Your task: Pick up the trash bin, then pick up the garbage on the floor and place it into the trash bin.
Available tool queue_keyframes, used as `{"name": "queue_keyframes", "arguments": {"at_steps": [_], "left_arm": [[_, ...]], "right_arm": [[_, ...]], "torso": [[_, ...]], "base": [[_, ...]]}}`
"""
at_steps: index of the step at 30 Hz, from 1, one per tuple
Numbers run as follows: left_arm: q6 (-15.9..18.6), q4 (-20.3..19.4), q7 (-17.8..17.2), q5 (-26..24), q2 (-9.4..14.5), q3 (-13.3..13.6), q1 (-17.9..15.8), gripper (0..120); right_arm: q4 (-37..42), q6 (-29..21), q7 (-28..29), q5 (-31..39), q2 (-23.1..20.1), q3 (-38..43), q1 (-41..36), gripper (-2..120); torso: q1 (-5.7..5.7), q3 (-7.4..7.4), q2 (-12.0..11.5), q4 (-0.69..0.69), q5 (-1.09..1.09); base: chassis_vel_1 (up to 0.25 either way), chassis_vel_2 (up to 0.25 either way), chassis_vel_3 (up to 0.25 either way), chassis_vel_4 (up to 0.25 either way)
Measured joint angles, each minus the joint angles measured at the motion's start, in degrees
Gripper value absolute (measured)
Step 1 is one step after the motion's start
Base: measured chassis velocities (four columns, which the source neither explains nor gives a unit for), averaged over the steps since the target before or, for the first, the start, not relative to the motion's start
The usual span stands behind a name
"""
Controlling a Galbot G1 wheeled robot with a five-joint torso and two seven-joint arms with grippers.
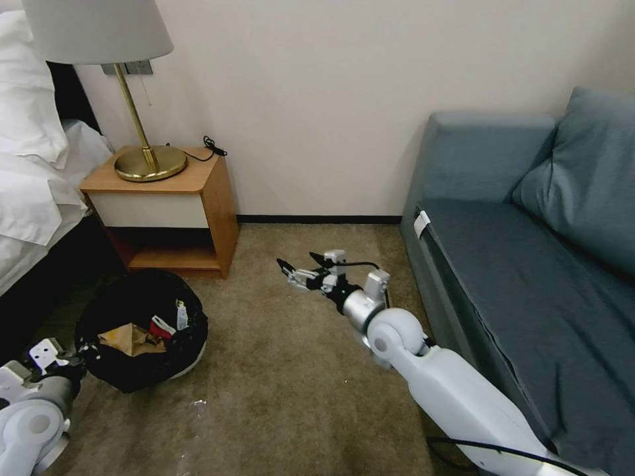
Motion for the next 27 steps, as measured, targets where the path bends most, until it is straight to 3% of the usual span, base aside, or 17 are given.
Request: {"name": "queue_keyframes", "arguments": {"at_steps": [5, 14, 22, 27], "left_arm": [[0.74, 0.74, -1.63, -0.04, -0.05, 0.21, 0.12, 1], [0.48, 3.25, -1.23, 1.87, 0.28, 0.1, 0.54, 4], [0.43, 3.94, -0.67, 2.96, 0.57, -0.3, 1.23, 32], [0.83, 2.41, -0.29, 4.33, 1.0, -1.69, 2.66, 53]], "right_arm": [[0.24, -0.01, -0.53, -1.09, -0.17, 0.85, -2.08, 100], [0.5, 0.12, -0.68, -2.64, 1.15, 1.82, -4.89, 100], [0.51, 0.23, -0.96, -3.23, 1.48, 2.05, -6.02, 100], [0.33, 0.4, -0.89, -3.71, 2.54, 1.59, -5.94, 100]], "torso": [[0.0, 0.0, 0.0, 0.01, 0.0], [0.0, 0.0, 0.0, 0.02, 0.0], [0.0, 0.0, 0.0, 0.01, 0.0], [0.0, 0.0, 0.0, 0.01, 0.0]], "base": [[0.0, 0.0, 0.0, 0.0], [0.0, 0.0, 0.0, 0.0], [0.0, 0.0, 0.0, 0.0], [0.0, 0.0, 0.0, 0.0]]}}
